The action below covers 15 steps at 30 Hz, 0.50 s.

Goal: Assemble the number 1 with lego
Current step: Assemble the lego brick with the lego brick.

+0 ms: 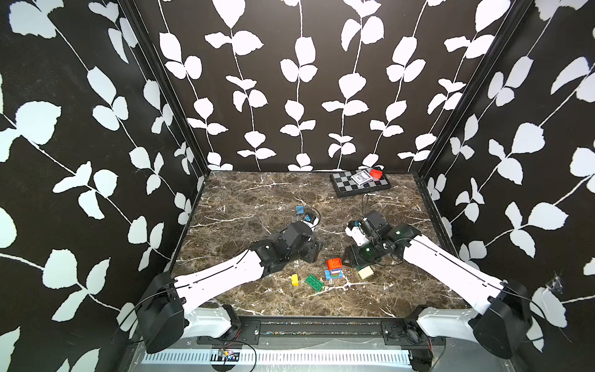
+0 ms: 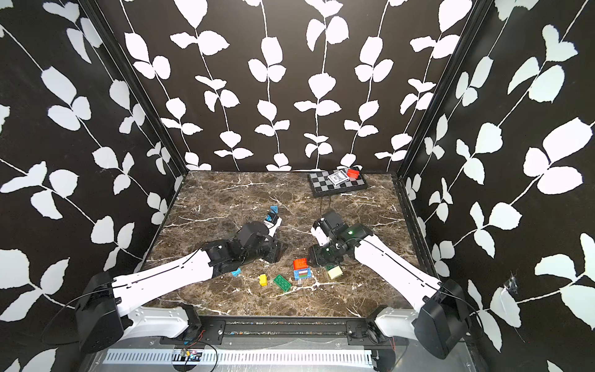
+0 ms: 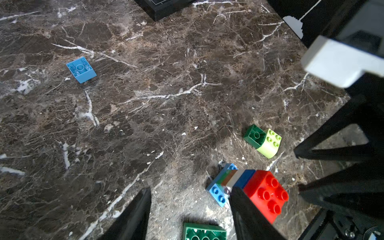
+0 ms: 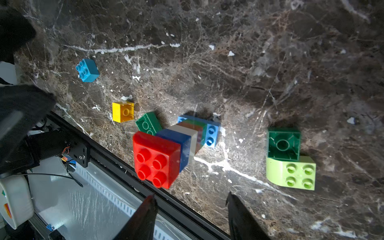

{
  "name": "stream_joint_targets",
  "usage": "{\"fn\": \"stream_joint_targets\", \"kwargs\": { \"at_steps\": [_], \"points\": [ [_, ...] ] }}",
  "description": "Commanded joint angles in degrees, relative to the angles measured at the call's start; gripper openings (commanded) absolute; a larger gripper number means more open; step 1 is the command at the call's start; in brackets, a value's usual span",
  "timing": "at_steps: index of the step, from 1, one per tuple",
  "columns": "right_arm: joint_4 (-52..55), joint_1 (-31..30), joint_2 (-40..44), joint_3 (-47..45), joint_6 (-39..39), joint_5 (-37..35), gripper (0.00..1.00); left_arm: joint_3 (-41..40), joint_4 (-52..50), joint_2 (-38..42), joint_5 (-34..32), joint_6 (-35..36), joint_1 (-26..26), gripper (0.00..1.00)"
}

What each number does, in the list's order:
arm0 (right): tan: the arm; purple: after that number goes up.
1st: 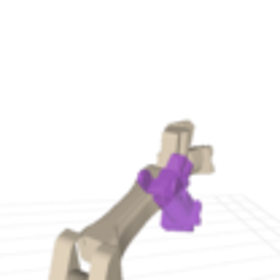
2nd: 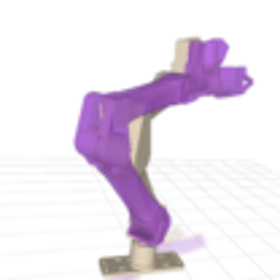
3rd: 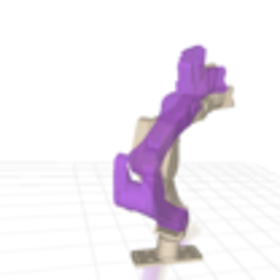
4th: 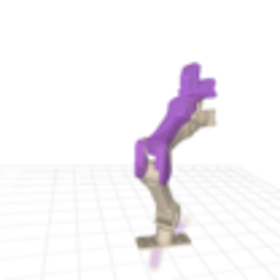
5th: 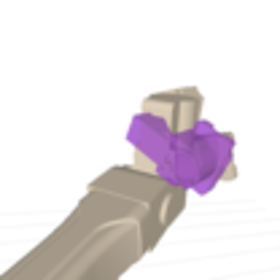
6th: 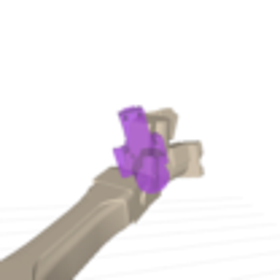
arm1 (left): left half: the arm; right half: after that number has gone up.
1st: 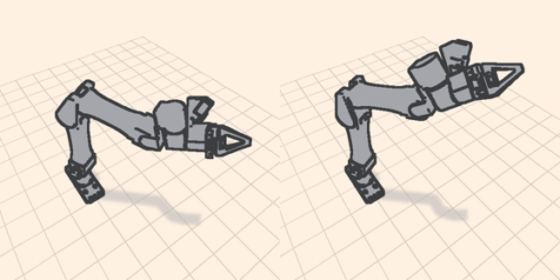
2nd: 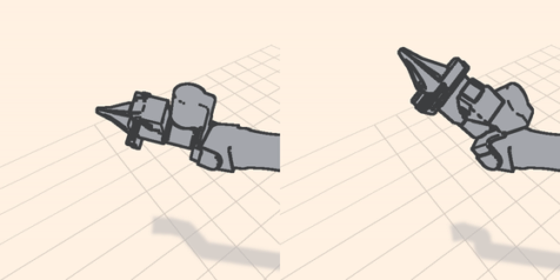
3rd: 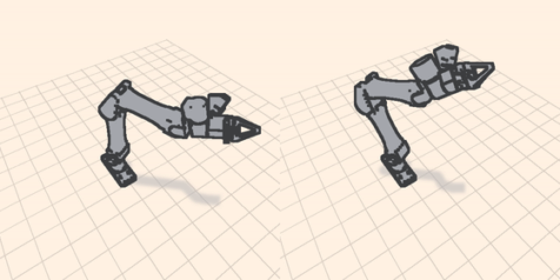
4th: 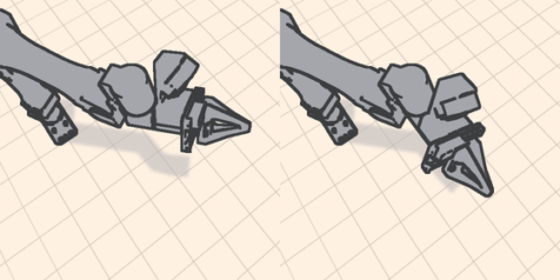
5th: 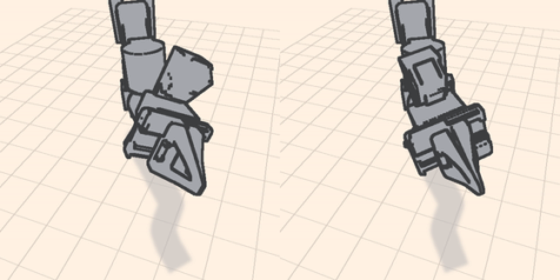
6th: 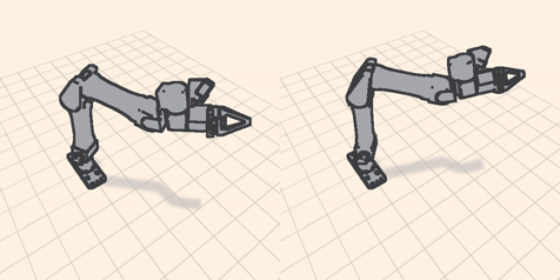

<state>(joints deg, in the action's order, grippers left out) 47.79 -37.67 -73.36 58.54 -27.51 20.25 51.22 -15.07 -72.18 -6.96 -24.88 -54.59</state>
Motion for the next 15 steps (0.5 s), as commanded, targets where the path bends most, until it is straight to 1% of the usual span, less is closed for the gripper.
{"fn": "stream_joint_targets", "kwargs": {
  "at_steps": [1, 15],
  "points": [
    [-1.6, -0.8, -0.6, 2.9, -1.2, -1.1, 0.55, -0.8, 0.8, 2.0, -1.0, -2.8, -0.1, 0.63],
    [-1.8, -2.6, -4.8, 4.1, -1.6, -2.2, 0.51, -1.7, -0.3, 3.4, -2.5, -2.4, 0.3, 0.63]
  ]
}}
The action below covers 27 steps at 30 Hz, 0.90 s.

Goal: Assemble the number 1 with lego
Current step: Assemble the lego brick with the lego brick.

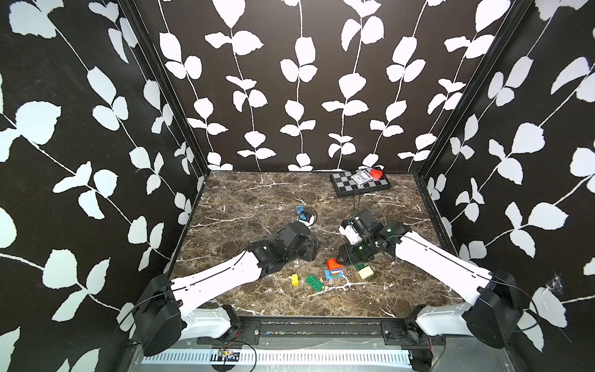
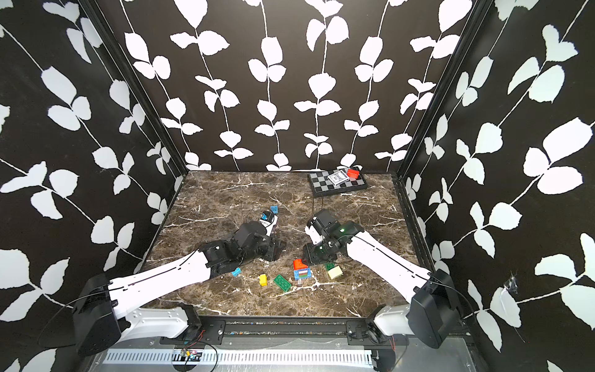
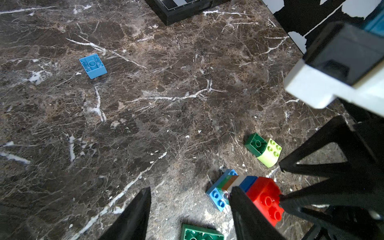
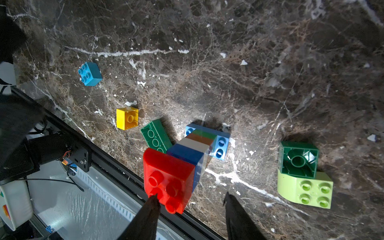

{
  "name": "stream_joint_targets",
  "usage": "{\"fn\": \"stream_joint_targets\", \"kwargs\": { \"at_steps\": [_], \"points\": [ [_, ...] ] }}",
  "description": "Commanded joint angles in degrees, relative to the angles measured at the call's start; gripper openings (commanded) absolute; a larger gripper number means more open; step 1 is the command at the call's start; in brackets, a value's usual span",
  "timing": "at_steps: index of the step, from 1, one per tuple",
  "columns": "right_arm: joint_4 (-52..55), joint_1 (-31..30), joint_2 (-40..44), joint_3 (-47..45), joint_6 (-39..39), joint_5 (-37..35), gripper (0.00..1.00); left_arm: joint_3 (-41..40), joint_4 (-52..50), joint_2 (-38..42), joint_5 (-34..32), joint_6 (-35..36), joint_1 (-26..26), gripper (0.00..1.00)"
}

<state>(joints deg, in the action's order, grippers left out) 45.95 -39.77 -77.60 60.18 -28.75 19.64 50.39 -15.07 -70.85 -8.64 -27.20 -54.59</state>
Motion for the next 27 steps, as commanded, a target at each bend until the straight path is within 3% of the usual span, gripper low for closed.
{"fn": "stream_joint_targets", "kwargs": {
  "at_steps": [1, 27],
  "points": [
    [0.3, -0.5, -0.8, 2.4, -0.4, -1.8, 0.5, -1.0, -0.3, 2.1, -0.9, 0.0, 0.3, 0.63],
    [12.1, -5.6, -8.3, -3.7, 0.1, -13.9, 0.31, -4.0, -1.2, 5.1, -3.3, -1.1, 0.8, 0.62]
  ]
}}
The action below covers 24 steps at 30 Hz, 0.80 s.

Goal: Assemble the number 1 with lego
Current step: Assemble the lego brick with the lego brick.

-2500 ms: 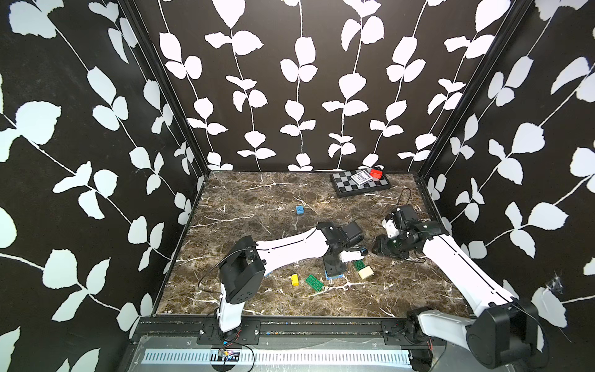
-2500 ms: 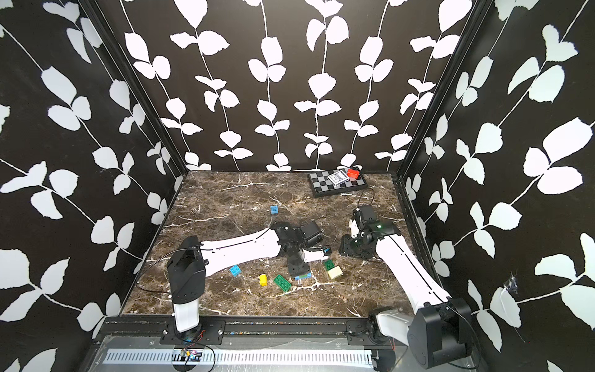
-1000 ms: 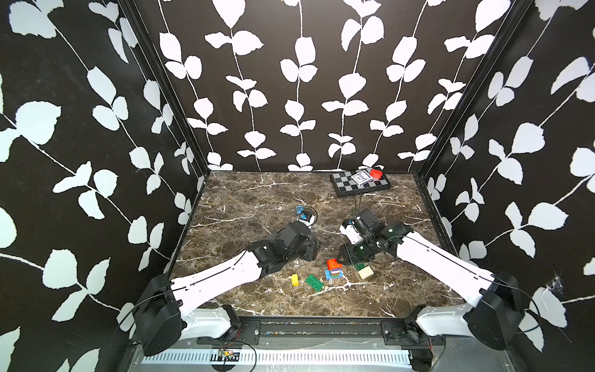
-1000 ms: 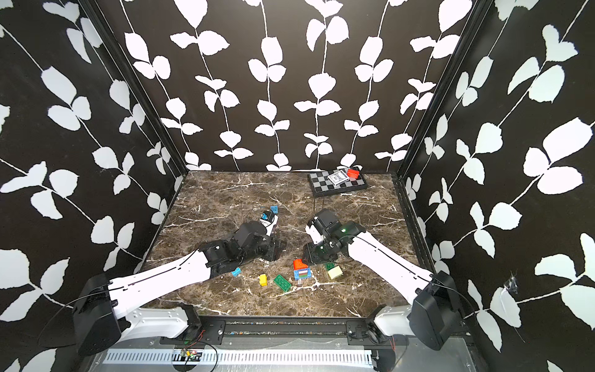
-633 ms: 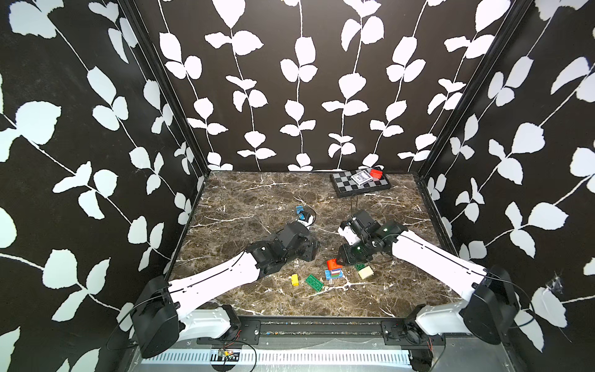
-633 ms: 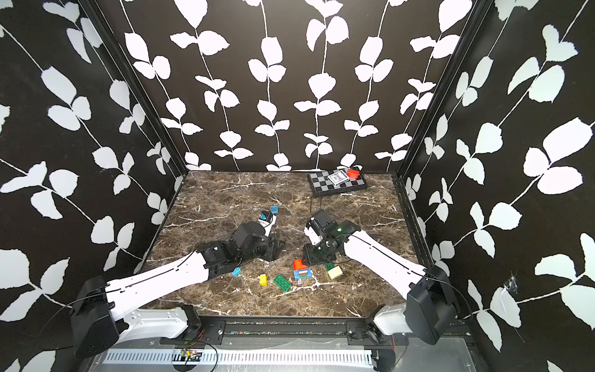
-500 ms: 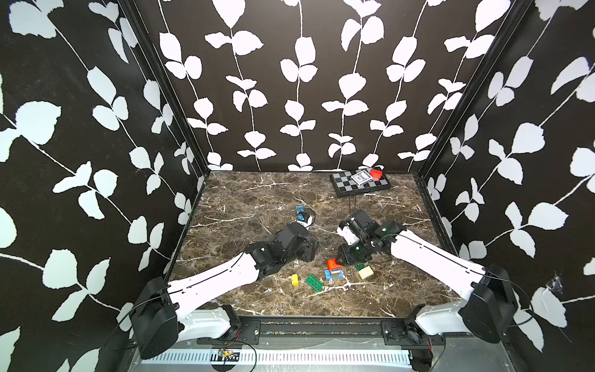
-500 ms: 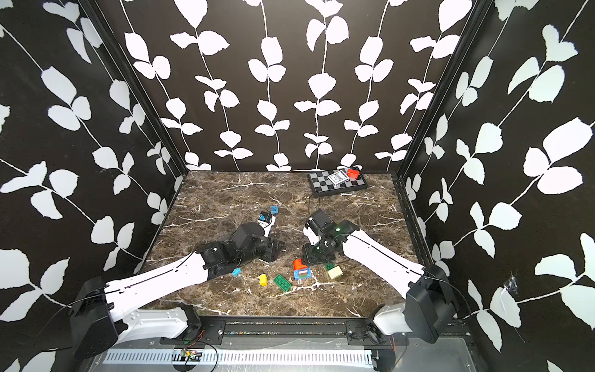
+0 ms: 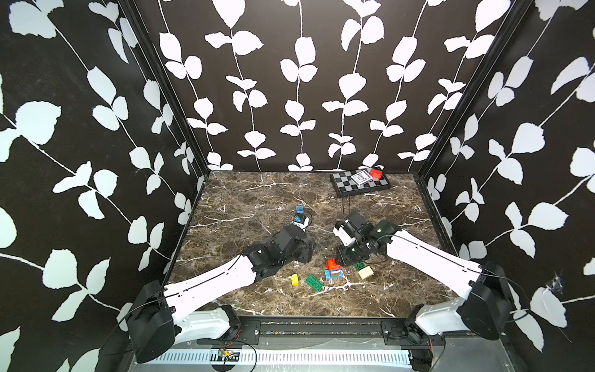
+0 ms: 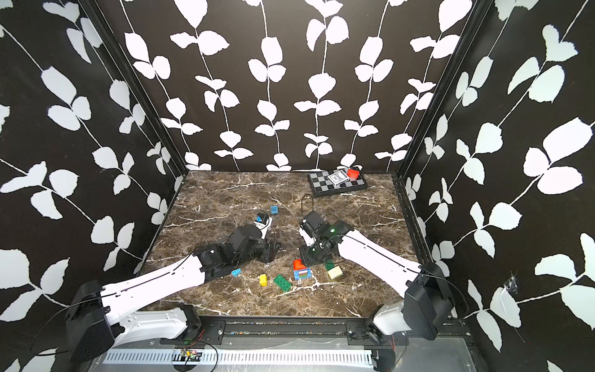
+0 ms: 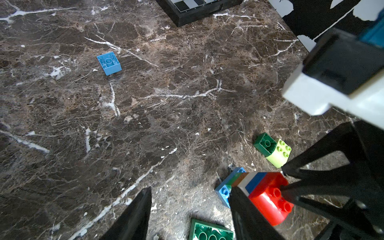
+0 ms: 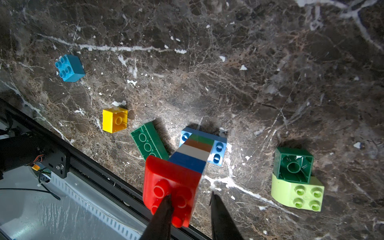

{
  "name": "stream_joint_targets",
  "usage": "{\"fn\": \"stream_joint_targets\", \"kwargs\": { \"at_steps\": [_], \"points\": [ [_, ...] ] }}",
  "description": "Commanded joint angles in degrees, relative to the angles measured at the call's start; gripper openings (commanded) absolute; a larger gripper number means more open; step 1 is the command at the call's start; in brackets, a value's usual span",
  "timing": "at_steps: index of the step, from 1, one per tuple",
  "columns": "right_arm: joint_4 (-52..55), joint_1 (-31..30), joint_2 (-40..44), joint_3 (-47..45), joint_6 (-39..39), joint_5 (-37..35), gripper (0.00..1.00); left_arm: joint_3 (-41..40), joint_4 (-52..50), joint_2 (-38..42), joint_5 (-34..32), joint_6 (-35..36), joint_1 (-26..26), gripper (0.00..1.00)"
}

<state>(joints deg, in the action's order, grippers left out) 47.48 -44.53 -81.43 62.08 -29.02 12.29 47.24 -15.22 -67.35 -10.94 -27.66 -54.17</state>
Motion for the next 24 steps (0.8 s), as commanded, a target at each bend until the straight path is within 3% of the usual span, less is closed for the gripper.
{"fn": "stream_joint_targets", "kwargs": {
  "at_steps": [1, 7, 18, 24],
  "points": [
    [10.6, -0.9, -4.6, -5.9, 0.3, -6.7, 0.3, -0.8, -1.0, 1.6, -1.1, -0.6, 0.5, 0.62],
    [10.4, -0.9, -4.1, -4.1, 0.2, -6.1, 0.31, -0.7, -1.1, 1.4, -1.0, -0.4, 0.6, 0.63],
    [7.1, -0.9, 5.3, 6.0, 0.9, -7.7, 0.49, 0.1, -1.1, 1.4, -1.4, 0.8, 0.8, 0.63],
    [1.4, -0.9, 14.1, -1.0, 2.8, -9.4, 0.53, 0.3, -0.8, 1.2, -2.0, 1.4, 1.0, 0.63]
  ]
}}
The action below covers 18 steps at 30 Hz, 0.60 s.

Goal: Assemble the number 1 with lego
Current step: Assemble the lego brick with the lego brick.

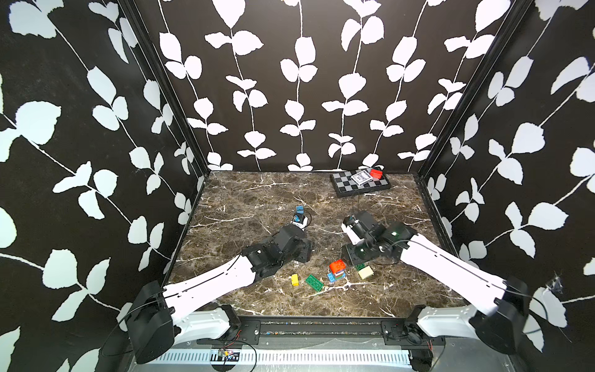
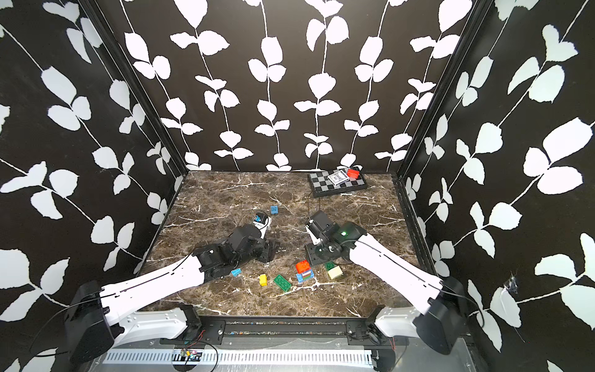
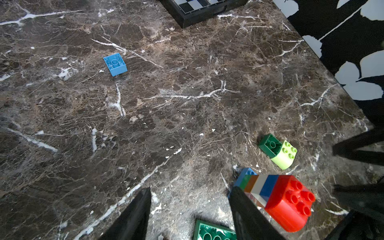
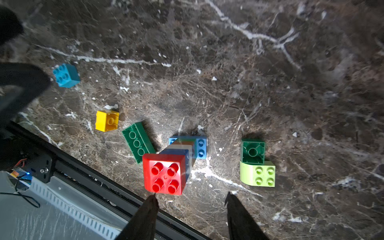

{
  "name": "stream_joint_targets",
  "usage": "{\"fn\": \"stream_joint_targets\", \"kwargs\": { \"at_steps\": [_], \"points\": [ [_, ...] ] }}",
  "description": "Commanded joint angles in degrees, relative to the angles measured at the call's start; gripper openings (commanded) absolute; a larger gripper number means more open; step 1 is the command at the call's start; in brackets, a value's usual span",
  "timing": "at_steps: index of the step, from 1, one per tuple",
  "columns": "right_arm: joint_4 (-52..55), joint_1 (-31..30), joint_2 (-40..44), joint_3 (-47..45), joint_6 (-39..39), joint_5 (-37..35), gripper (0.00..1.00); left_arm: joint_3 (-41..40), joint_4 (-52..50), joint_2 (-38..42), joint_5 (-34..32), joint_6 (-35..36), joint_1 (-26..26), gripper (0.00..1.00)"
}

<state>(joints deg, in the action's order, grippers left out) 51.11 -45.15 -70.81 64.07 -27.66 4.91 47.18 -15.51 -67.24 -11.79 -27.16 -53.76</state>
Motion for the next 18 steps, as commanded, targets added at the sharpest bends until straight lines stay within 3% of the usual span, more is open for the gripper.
{"fn": "stream_joint_targets", "kwargs": {
  "at_steps": [1, 11, 18],
  "points": [
    [-4.0, -0.6, 5.3, -5.9, 2.1, -2.4, 0.52, 0.4, -0.4, 1.1, -1.3, 1.0, 0.6, 0.63],
    [-39.4, -14.1, 20.5, -35.3, 10.5, -15.5, 0.52, -2.3, 1.8, 3.6, -5.9, 2.5, 0.8, 0.64],
    [-55.7, -19.5, 13.0, -42.4, 13.0, -21.1, 0.57, -5.0, 3.6, 5.9, -9.0, 2.4, 1.7, 0.67]
  ]
}}
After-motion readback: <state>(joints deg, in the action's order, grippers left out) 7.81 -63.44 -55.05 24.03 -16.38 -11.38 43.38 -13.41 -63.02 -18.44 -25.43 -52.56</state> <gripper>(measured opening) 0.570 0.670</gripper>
